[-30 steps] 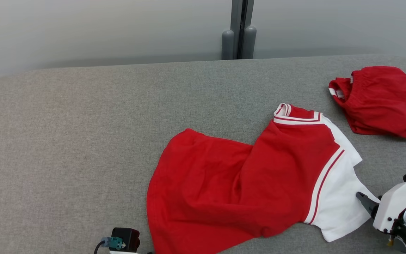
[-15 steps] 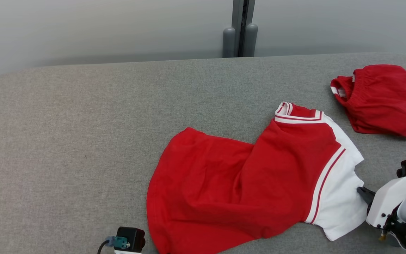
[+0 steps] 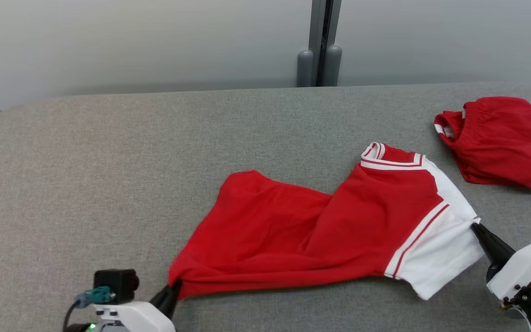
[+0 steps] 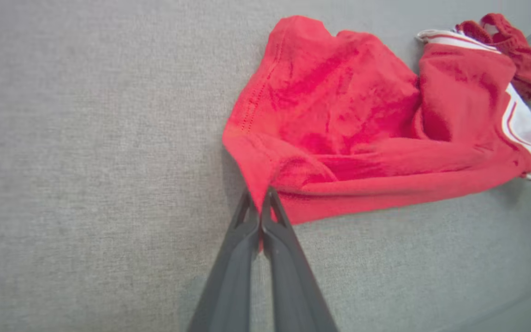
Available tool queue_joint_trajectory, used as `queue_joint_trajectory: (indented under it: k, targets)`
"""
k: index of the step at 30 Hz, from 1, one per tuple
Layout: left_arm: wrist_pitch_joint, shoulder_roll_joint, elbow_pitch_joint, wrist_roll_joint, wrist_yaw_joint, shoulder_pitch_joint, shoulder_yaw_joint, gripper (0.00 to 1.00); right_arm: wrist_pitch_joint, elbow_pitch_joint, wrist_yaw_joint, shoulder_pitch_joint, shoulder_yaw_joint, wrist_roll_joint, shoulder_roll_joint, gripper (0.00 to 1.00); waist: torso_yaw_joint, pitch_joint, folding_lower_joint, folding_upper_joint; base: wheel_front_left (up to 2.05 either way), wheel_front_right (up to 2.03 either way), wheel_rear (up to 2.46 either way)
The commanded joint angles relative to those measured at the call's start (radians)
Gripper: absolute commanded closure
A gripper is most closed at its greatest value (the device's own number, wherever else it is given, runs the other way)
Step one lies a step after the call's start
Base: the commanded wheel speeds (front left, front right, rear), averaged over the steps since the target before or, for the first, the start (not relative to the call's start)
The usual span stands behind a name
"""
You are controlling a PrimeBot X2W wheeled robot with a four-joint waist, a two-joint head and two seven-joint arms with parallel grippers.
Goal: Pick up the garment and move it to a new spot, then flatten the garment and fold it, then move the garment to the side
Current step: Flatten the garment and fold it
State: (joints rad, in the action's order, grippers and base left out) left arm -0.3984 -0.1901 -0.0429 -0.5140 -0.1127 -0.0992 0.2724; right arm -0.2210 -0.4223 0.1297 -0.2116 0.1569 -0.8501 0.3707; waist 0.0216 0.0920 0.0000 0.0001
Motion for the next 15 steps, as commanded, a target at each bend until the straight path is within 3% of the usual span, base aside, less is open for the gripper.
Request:
queue_joint_trajectory:
  k: [1,8,15]
  targets:
    - [0.009,-0.024,-0.030,0.001,-0.015,-0.015,-0.026,1.00,0.018,0.060,0.002,0.033,-0.019,-0.036,-0.005,1.00,-0.002,-0.005,0.0000,-0.0001,0.00,0.00,0.00]
    - [-0.006,-0.064,-0.153,-0.004,-0.047,-0.054,-0.071,1.00,0.058,0.345,0.002,0.180,-0.070,-0.143,-0.032,1.00,-0.018,-0.015,0.0000,-0.0001,0.00,0.00,0.00]
    - [-0.020,-0.070,-0.220,0.001,-0.057,-0.060,-0.068,1.00,0.058,0.503,0.002,0.261,-0.117,-0.175,-0.049,1.00,-0.040,-0.019,0.0000,-0.0001,0.00,0.00,0.00]
